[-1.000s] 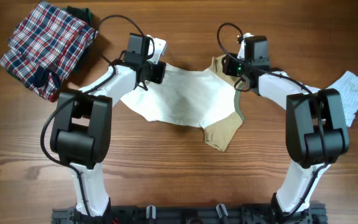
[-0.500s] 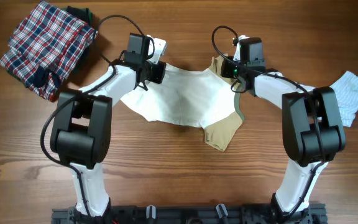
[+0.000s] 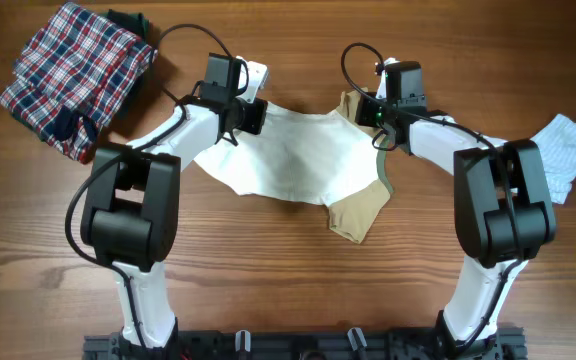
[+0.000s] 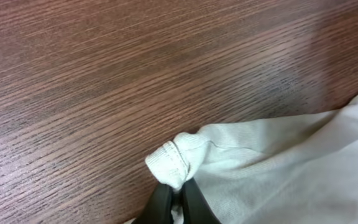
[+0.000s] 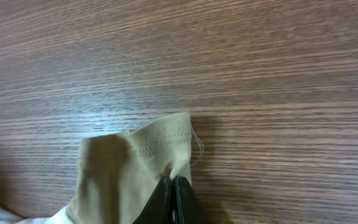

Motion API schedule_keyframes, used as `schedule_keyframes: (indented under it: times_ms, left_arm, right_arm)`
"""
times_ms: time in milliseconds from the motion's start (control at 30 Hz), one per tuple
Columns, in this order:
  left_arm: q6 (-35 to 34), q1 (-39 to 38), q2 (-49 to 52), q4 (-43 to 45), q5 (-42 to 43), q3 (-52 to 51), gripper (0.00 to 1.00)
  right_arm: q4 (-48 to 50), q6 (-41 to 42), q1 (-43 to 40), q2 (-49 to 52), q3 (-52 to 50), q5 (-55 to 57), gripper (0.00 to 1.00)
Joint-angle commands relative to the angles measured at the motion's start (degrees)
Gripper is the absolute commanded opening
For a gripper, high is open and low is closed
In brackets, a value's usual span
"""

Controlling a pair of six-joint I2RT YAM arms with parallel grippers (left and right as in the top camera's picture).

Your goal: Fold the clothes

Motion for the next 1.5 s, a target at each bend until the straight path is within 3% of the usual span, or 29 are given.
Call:
schedule_keyframes:
  times_ms: [0, 233, 533, 833, 1467]
  left_arm:
    - [0.2, -0.2, -2.9, -0.3, -0.5, -0.3, 0.04]
    - [0.2, -0.2, -4.3, -3.2, -0.1, -0.3, 0.04]
    - [0.2, -0.2, -5.7, -5.8, -0.1, -0.3, 0.04]
    - [0.2, -0.2, -5.7, -7.9, -0.1, -0.3, 0.04]
    - [0.2, 1.2, -8.9, -12.8, -0.1, -0.3, 0.04]
  right_arm:
    - [-2.1, 0.0, 0.1, -5.1, 0.7, -4.1, 0.04]
    - [-10.2, 0.1, 0.1, -7.0, 0.7, -4.1, 0.04]
    - [-13.5, 2.0, 0.1, -11.1, 0.7, -4.0, 0.04]
    - [-25.2, 5.2, 0.1, -13.7, 0.7, -3.6, 0.04]
    - [-32.4, 8.9, 0.1, -17.0, 0.7, -1.4, 0.04]
